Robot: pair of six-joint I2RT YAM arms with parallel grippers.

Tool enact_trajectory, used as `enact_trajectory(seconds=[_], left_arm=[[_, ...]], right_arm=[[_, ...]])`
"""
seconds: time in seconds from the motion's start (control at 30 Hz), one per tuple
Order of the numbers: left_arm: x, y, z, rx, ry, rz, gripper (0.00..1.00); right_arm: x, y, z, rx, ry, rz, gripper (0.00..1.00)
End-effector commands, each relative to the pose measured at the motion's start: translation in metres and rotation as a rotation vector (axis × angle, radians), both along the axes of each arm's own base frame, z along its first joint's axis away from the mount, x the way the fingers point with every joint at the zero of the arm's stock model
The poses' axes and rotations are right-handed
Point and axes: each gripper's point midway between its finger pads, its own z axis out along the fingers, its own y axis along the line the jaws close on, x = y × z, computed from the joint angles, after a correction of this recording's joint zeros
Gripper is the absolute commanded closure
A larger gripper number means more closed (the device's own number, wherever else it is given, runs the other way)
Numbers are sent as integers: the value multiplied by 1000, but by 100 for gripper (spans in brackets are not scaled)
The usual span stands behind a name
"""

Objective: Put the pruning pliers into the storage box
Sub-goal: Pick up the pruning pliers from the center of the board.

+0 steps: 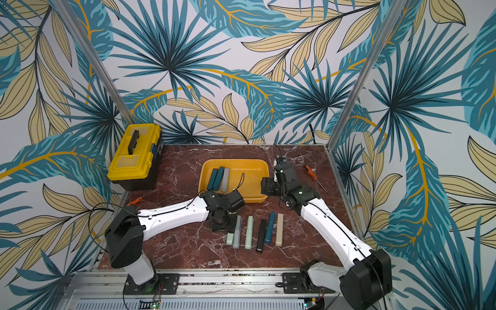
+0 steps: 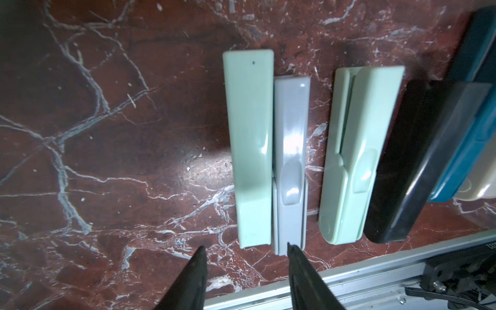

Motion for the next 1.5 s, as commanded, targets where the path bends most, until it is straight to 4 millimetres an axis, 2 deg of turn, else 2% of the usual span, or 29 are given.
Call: enact_trajectory(seconds=[0.0,0.2,0.73,1.1,1.3,1.47], left_arm=[[4,-5,-14,6,7,5,49],[10,-7,-23,31,7,-3,49],[25,6,-38,81,23,25,49],[33,2,-47,98,28,3,50],[33,1,-56,108,44,-2,61],[29,4,-59,110,56,2,66]], right_arm=[[-7,0,-8,1,27,0,17],[-7,-2,-9,-12,26,0,18],[-4,-2,-12,-20,32,-5,18],[-3,-2,-12,-23,31,-7,18],[-4,-3,-12,-27,30,-7,17],[-4,-3,-11,-25,28,-9,18]])
